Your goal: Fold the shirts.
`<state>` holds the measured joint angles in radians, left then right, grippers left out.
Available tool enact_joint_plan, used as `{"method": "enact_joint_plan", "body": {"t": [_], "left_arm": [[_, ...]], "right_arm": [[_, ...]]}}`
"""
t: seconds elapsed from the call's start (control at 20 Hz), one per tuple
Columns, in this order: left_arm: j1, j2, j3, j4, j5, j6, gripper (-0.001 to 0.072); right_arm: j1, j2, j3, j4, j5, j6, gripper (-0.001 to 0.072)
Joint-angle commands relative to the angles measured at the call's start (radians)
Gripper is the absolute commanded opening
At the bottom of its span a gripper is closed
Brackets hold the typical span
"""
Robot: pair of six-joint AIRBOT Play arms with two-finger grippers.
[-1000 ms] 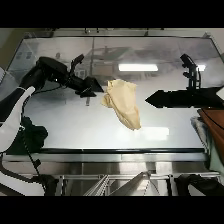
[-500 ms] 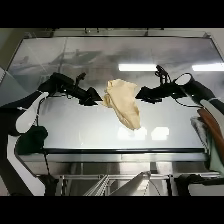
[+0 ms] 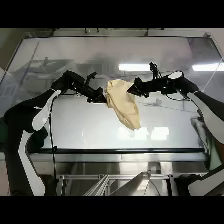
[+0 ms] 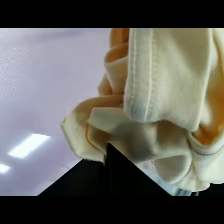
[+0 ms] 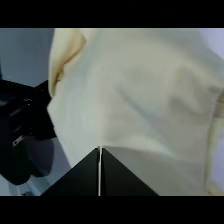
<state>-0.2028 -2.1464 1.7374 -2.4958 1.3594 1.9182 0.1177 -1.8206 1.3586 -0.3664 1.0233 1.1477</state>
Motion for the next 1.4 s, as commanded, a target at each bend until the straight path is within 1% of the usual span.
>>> {"method": "enact_joint_plan", "body": {"t": [0.0, 0.1, 0.2, 0.25, 0.35, 0.4, 0.45, 0.5, 0.55, 0.65, 0.75, 0.8, 0.9, 1.0, 1.15, 1.35], "left_arm": [[0.000, 0.025, 0.081, -0.019, 0.086, -0.015, 0.0004], [0.021, 0.101, 0.152, -0.018, 0.152, -0.020, 0.0004], [0.054, 0.210, 0.234, -0.018, 0.192, -0.046, 0.0004], [0.069, 0.277, 0.275, -0.019, 0.197, -0.056, 0.0004], [0.086, 0.417, 0.346, -0.018, 0.185, -0.062, 0.0008], [0.089, 0.485, 0.358, -0.017, 0.170, -0.061, 0.0013], [0.089, 0.553, 0.351, -0.008, 0.153, -0.061, 0.0013], [0.089, 0.610, 0.320, -0.008, 0.148, -0.060, 0.0014], [0.089, 0.659, 0.268, -0.001, 0.158, -0.059, 0.0014], [0.089, 0.726, 0.151, 0.055, 0.228, -0.059, 0.0014], [0.089, 0.779, -0.002, 0.100, 0.293, -0.059, 0.0014], [0.100, 0.805, -0.083, 0.134, 0.304, -0.059, 0.0014], [0.132, 0.858, -0.261, 0.200, 0.296, -0.058, 0.0014], [0.187, 0.900, -0.434, 0.200, 0.281, -0.026, 0.0014], [0.273, 0.933, -0.604, 0.200, 0.259, 0.021, 0.0014], [0.370, 0.935, -0.732, 0.198, 0.253, 0.066, 0.0014]], "right_arm": [[-0.016, -0.005, 0.030, 0.212, 0.094, -0.137, 0.0018], [-0.051, 0.036, 0.060, 0.247, 0.165, -0.175, 0.0017], [-0.101, 0.114, 0.072, 0.247, 0.195, -0.179, 0.0018], [-0.130, 0.154, 0.071, 0.242, 0.215, -0.169, 0.0018], [-0.175, 0.211, 0.071, 0.192, 0.281, -0.094, 0.0021], [-0.187, 0.227, 0.071, 0.150, 0.321, -0.061, 0.0083], [-0.189, 0.232, 0.071, 0.091, 0.358, -0.035, 0.0316], [-0.186, 0.232, 0.071, 0.022, 0.380, -0.009, 0.0415], [-0.175, 0.230, 0.068, -0.081, 0.377, 0.037, 0.0415], [-0.142, 0.222, 0.045, -0.264, 0.333, 0.101, 0.0429], [-0.106, 0.204, 0.012, -0.375, 0.292, 0.150, 0.0590], [-0.090, 0.189, -0.003, -0.394, 0.270, 0.163, 0.0603], [-0.060, 0.139, -0.016, -0.393, 0.213, 0.183, 0.0603], [-0.030, 0.078, -0.016, -0.364, 0.148, 0.201, 0.0603], [0.011, -0.029, -0.015, -0.178, 0.063, 0.179, 0.0599], [0.048, -0.122, -0.013, 0.137, -0.068, 0.059, 0.0596]]}}
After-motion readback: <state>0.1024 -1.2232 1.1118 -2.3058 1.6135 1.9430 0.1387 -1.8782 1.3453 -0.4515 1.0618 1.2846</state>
